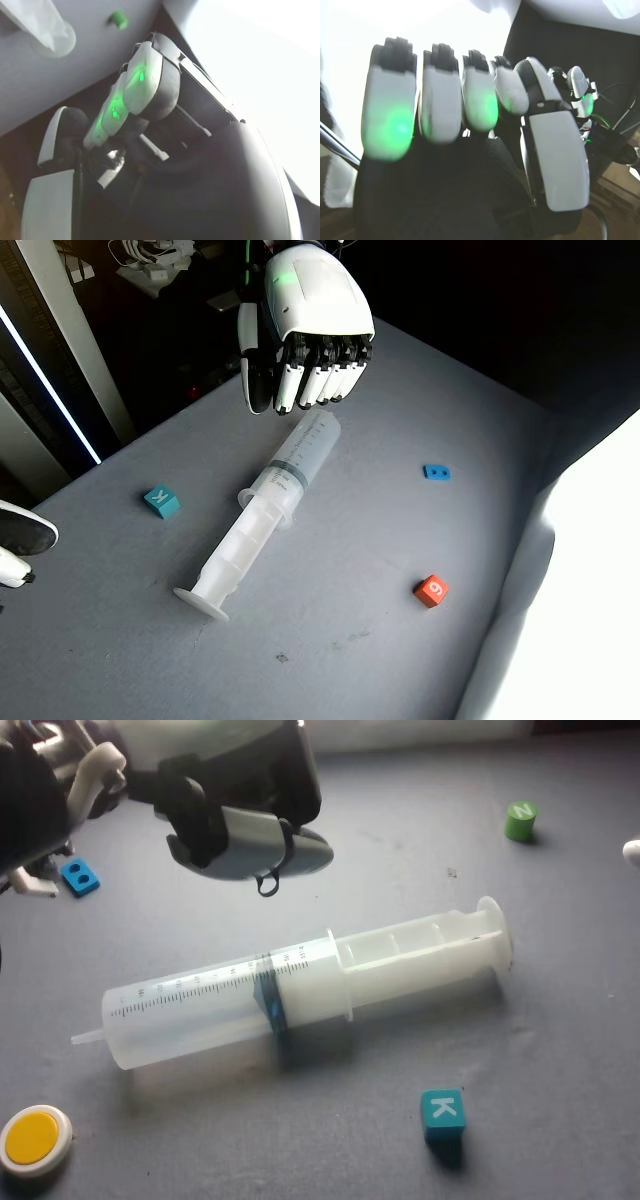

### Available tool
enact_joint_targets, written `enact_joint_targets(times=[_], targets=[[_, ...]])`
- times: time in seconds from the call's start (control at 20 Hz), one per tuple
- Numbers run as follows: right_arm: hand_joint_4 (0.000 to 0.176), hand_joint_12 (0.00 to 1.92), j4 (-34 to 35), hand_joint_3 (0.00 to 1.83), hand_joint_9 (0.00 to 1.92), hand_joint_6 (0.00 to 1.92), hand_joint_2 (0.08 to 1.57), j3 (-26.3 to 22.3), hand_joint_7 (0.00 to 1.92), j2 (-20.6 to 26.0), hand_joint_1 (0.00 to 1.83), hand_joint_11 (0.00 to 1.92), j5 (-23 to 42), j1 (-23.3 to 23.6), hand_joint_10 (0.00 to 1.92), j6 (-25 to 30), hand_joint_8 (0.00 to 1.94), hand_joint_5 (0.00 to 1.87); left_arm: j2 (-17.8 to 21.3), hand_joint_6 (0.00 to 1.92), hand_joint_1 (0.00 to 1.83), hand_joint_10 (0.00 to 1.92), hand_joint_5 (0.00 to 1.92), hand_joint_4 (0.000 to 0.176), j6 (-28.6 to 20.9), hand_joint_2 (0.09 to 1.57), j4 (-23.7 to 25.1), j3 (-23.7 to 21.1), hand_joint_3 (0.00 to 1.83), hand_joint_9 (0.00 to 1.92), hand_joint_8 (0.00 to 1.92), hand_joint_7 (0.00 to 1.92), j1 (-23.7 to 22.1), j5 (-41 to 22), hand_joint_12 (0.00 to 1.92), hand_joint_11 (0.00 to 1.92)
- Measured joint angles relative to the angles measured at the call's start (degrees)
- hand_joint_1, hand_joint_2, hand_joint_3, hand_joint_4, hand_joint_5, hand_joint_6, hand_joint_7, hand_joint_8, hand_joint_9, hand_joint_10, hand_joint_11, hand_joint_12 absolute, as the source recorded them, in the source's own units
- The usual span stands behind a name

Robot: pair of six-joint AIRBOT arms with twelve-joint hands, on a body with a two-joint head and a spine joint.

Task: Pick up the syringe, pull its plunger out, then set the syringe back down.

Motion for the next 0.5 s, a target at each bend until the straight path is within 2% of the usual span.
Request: enact_joint_targets(times=[0.1, 0.25, 0.35, 0.5], targets=[[0.000, 1.92, 0.15, 0.00, 1.65, 1.92, 1.39, 0.02, 1.57, 0.02, 1.01, 1.75, 0.02, -0.02, 1.92, -0.02, 1.94, 1.40, 0.00, 1.92, 0.86, 1.92, 1.31, 0.173, 0.00, 1.44, 0.04, 0.00, 0.01, 1.54, 1.92, 1.49, -0.61, 0.46, 1.92, 1.50], [0.019, 1.92, -0.04, 0.00, 1.62, 1.92, 1.40, 0.00, 1.55, 0.00, 1.00, 1.73, 0.02, -0.07, 1.92, 0.00, 1.94, 1.38, 0.24, 1.92, 0.92, 1.92, 1.36, 0.175, 0.00, 1.44, 0.22, 0.00, 0.01, 1.56, 1.92, 1.52, -1.31, 1.92, 1.92, 1.52], [0.031, 1.92, 0.09, 0.00, 1.59, 1.92, 1.37, 0.02, 1.52, 0.02, 1.04, 1.70, 0.04, -0.07, 1.92, 0.00, 1.94, 1.33, 0.74, 1.92, 0.85, 1.92, 1.32, 0.176, 0.02, 1.46, 0.50, 0.00, 0.01, 1.53, 1.92, 1.50, -1.44, 2.27, 1.92, 1.51], [0.031, 1.92, 0.00, 0.00, 1.58, 1.92, 1.35, 0.02, 1.51, 0.00, 1.07, 1.67, 0.07, -0.07, 1.92, 0.02, 1.94, 1.30, 0.94, 1.92, 0.83, 1.92, 1.34, 0.176, 0.00, 1.45, 0.66, 0.00, 0.01, 1.53, 1.92, 1.49, -1.44, 2.38, 1.92, 1.51]])
